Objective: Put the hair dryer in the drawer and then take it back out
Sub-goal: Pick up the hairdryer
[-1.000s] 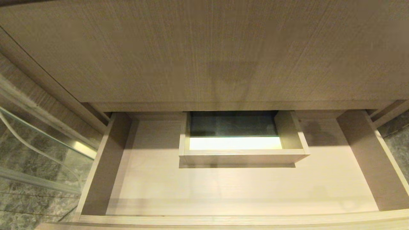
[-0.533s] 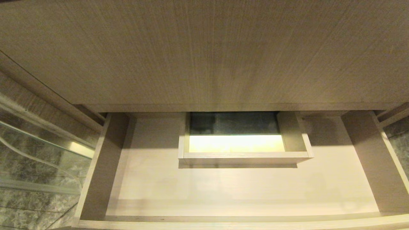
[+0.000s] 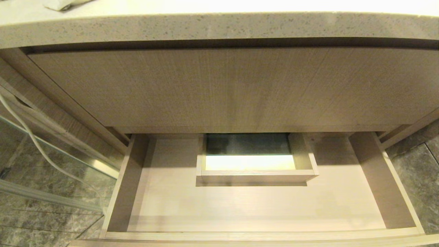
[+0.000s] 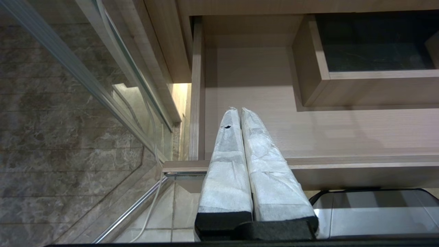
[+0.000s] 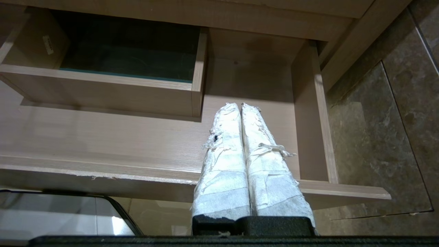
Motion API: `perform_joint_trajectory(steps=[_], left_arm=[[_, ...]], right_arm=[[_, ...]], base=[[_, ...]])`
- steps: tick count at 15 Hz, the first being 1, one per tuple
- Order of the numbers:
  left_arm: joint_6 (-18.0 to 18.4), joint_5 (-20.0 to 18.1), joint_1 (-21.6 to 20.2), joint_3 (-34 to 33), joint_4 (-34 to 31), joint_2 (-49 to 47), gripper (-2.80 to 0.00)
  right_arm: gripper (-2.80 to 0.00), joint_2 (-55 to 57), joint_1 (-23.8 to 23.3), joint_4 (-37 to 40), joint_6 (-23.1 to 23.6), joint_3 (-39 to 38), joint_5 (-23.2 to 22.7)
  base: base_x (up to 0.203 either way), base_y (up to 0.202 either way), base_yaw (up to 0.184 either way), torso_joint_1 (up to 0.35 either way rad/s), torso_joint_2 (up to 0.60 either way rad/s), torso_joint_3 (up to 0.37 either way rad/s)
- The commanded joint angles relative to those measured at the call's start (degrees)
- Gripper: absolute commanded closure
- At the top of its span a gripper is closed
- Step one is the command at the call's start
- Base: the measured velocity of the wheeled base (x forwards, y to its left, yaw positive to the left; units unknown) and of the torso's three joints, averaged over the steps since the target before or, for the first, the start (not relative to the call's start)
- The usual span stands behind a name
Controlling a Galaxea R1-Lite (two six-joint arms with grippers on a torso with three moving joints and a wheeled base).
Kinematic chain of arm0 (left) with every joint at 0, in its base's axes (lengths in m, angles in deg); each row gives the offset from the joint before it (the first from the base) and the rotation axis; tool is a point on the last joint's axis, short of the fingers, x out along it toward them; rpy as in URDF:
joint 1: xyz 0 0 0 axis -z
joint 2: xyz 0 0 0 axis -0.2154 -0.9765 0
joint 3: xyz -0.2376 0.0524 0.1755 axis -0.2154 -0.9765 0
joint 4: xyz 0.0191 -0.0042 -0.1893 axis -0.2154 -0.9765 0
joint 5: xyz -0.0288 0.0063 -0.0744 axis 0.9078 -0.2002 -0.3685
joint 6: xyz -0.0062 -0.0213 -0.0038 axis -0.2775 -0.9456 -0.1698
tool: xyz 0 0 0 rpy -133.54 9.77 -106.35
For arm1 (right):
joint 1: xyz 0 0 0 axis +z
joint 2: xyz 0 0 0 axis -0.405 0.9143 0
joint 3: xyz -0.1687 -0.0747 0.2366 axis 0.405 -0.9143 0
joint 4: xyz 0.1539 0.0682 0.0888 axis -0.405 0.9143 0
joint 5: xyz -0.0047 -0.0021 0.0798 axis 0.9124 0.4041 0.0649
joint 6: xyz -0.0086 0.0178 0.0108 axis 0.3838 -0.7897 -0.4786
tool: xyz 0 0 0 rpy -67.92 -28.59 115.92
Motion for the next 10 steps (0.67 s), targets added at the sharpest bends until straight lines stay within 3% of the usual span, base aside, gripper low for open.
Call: perform_joint_trajectory(steps=[1, 4, 10], left_arm=[[0.0, 0.0, 0.0, 0.0, 0.0, 0.0, 0.00], [0.0, 0.0, 0.0, 0.0, 0.0, 0.0, 0.00], [0.0, 0.0, 0.0, 0.0, 0.0, 0.1, 0.00]], right_arm=[[0.00, 0.0, 0.0, 0.0, 0.4, -0.1, 0.0], [0.00, 0.0, 0.0, 0.0, 0.6, -0.1, 0.0], [0.00, 0.0, 0.0, 0.0, 0.8, -0.1, 0.0]], base=[[0.000, 0.000, 0.000, 0.021, -0.03, -0.012], [0.000, 0.000, 0.000, 0.084, -0.16, -0.068], [0.000, 0.000, 0.000, 0.173, -0.44, -0.206]])
